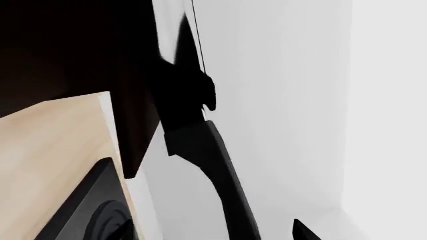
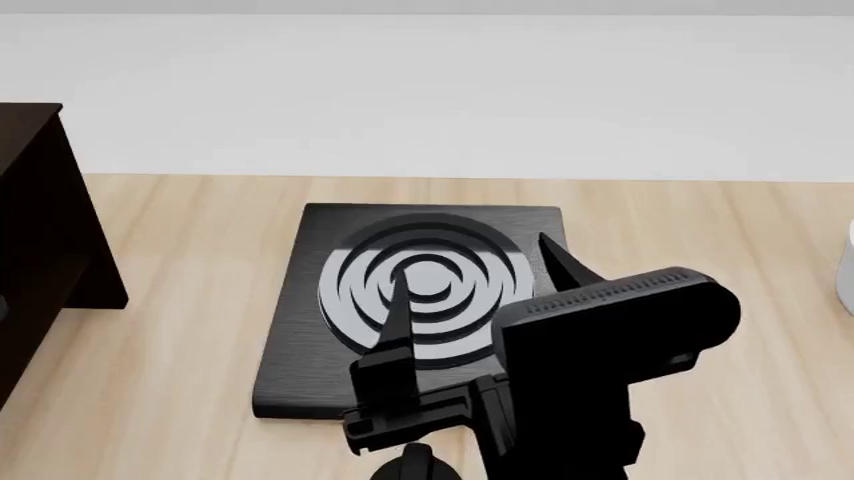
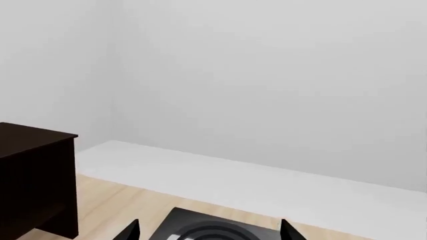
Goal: Put the frying pan on the cabinet shelf.
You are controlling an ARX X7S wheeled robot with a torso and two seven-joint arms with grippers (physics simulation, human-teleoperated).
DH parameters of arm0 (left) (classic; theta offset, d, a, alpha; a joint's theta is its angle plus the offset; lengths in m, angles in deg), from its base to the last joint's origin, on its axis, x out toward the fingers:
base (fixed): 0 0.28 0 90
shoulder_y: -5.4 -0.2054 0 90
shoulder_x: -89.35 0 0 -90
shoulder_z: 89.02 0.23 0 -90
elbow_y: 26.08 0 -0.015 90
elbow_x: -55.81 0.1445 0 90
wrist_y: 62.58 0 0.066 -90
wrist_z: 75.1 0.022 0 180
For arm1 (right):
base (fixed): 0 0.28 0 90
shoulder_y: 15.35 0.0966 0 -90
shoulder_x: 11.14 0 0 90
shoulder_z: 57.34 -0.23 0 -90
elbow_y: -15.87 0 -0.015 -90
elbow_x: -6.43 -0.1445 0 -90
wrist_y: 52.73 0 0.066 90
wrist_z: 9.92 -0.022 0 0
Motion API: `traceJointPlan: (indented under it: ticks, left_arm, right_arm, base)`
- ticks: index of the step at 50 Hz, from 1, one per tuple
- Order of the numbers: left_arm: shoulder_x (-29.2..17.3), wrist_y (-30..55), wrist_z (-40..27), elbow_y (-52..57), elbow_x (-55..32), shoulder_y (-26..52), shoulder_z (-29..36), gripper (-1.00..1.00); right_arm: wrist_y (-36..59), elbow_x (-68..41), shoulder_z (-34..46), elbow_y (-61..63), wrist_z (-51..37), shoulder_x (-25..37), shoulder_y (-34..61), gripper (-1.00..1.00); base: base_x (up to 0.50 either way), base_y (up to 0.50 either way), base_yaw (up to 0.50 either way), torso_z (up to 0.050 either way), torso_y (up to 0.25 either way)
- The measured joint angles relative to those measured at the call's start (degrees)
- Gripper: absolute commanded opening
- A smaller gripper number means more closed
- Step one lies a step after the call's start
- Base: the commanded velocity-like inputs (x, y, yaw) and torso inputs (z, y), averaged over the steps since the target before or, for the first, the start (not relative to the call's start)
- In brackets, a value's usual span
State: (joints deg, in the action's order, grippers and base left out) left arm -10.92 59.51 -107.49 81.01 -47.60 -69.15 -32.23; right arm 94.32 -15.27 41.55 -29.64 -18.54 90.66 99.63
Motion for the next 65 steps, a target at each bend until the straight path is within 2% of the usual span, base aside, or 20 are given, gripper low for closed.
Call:
traceJointPlan:
  ticks: [21, 37, 53, 65]
  left_arm:
    - [1.0, 1.1, -2.3, 4.6, -0.7, -1.6, 2.7, 1.0]
    - [-0.1, 3.4, -1.6, 9.2, -0.7, -5.2, 4.2, 1.0]
    - [-1.4, 7.0, 2.6, 15.2, 2.9, -10.1, 5.9, 1.0]
    - [-2.1, 8.9, 8.6, 18.5, 12.1, -12.2, 8.1, 1.0]
  right_arm:
    - [0.6, -1.2, -0.6, 1.2, -0.9, 0.8, 0.3, 1.0]
    - [0.6, -1.9, -0.6, 1.4, -1.5, 1.3, 0.3, 1.0]
    - [0.2, -2.6, -0.9, 1.1, -2.0, 1.4, 0.0, 1.0]
    - [0.4, -3.4, -1.7, 1.1, -2.6, 1.6, -0.1, 1.0]
  base:
    - [0.0, 0.0, 0.0, 0.0, 0.0]
    - [0.0, 0.0, 0.0, 0.0, 0.0]
    - [0.0, 0.0, 0.0, 0.0, 0.0]
    - [0.0, 0.0, 0.0, 0.0, 0.0]
